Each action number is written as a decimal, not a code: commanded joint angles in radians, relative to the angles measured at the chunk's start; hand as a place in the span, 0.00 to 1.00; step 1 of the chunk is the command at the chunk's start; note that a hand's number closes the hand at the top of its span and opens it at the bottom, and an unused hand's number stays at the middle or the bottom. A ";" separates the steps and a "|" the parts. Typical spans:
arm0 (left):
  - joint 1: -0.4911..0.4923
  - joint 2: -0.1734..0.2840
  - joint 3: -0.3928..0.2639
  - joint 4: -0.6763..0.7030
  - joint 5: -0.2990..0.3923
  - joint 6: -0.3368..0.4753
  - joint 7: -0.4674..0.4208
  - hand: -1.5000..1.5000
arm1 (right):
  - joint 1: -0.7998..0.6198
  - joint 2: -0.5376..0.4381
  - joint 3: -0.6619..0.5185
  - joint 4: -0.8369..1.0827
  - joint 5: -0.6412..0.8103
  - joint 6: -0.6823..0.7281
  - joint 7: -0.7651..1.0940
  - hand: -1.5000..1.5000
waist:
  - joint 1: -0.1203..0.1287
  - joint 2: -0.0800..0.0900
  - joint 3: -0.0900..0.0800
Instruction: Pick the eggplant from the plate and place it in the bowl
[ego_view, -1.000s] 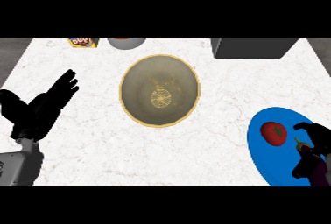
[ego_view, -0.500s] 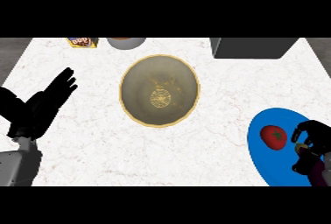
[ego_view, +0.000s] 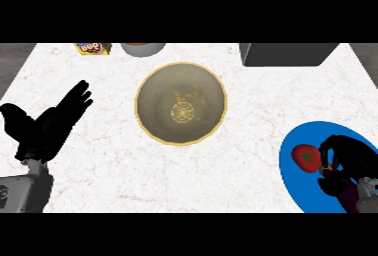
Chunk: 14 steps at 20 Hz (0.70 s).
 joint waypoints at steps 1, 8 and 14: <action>0.001 0.023 0.029 0.005 0.008 -0.010 -0.012 0.50 | 0.053 0.009 0.076 -0.136 0.019 -0.052 -0.163 1.00 | -0.004 -0.001 0.006; 0.006 0.008 0.036 0.006 0.015 -0.012 0.000 0.50 | 0.187 -0.045 0.039 -0.535 0.010 0.010 -0.082 1.00 | -0.009 -0.001 0.005; 0.030 -0.007 0.015 0.009 -0.031 -0.007 -0.043 0.50 | 0.139 -0.029 -0.006 -0.822 -0.060 0.186 0.122 1.00 | 0.001 0.001 0.005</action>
